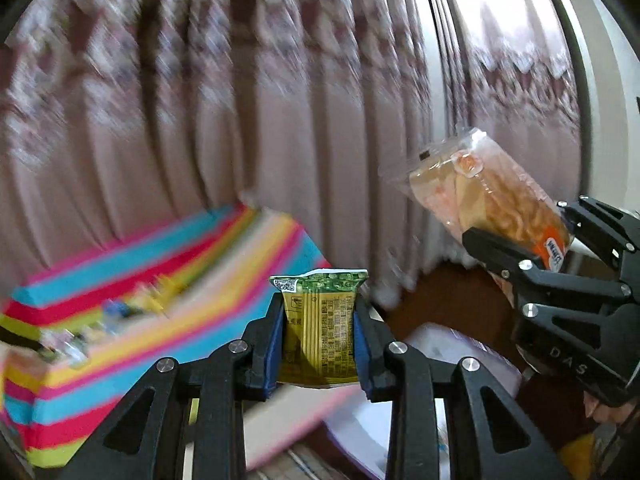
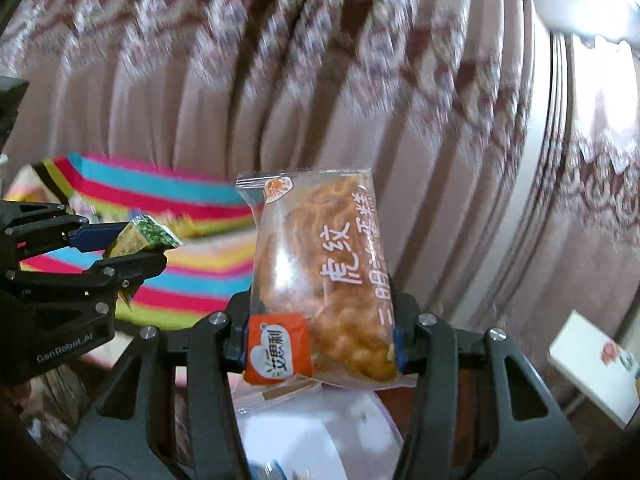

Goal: Organize snacks
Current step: 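Carry both held bags over to the white bin, then open both grippers over the bin and return to the table, then grasp a white snack packet with the left gripper while the right grasps the yellow biscuit pack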

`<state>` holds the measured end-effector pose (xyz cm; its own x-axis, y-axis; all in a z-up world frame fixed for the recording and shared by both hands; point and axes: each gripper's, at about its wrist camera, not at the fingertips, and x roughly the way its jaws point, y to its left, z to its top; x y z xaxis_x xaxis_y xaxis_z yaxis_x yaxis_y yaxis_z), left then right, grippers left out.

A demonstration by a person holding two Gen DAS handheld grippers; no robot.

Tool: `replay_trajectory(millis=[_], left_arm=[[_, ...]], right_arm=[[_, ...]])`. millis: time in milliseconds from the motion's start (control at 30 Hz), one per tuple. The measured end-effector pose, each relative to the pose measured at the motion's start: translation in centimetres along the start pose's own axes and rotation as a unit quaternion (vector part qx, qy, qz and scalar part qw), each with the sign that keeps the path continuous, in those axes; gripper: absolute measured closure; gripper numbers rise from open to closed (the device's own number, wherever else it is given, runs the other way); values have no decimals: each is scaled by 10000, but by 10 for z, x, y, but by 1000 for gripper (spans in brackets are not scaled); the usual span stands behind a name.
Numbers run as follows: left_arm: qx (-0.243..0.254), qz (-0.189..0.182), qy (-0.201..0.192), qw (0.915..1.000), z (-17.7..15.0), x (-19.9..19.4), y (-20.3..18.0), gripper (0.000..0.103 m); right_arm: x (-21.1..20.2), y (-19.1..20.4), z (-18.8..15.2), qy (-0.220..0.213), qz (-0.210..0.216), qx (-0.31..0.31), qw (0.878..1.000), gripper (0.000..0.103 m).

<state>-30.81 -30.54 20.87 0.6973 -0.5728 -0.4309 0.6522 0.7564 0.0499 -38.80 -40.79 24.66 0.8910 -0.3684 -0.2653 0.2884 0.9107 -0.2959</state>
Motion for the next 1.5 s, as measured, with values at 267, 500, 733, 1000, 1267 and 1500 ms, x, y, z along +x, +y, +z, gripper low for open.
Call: replay_trajectory(millis=[267, 500, 733, 1000, 1267, 1500], left_arm=[[-8, -772, 1421, 9868, -54, 80, -38, 71], [-205, -1438, 1870, 9716, -75, 104, -46, 19], [-436, -594, 1365, 9879, -65, 86, 30, 19], [-1498, 657, 1390, 9767, -106, 74, 183, 19], [-2423, 1913, 1711, 9357, -168, 78, 314, 19], [-2742, 2775, 1844, 9021, -190, 71, 392, 18]], right_arm=[[39, -31, -91, 1604, -261, 321, 9862, 49], [59, -40, -131, 2344, -320, 395, 9708, 27], [67, -7, -103, 2079, 64, -39, 9781, 26], [117, 92, -75, 1979, 949, -795, 9724, 19], [241, 215, -69, 2465, 2544, -691, 9326, 15], [398, 288, -22, 2909, 3097, -178, 9051, 15]])
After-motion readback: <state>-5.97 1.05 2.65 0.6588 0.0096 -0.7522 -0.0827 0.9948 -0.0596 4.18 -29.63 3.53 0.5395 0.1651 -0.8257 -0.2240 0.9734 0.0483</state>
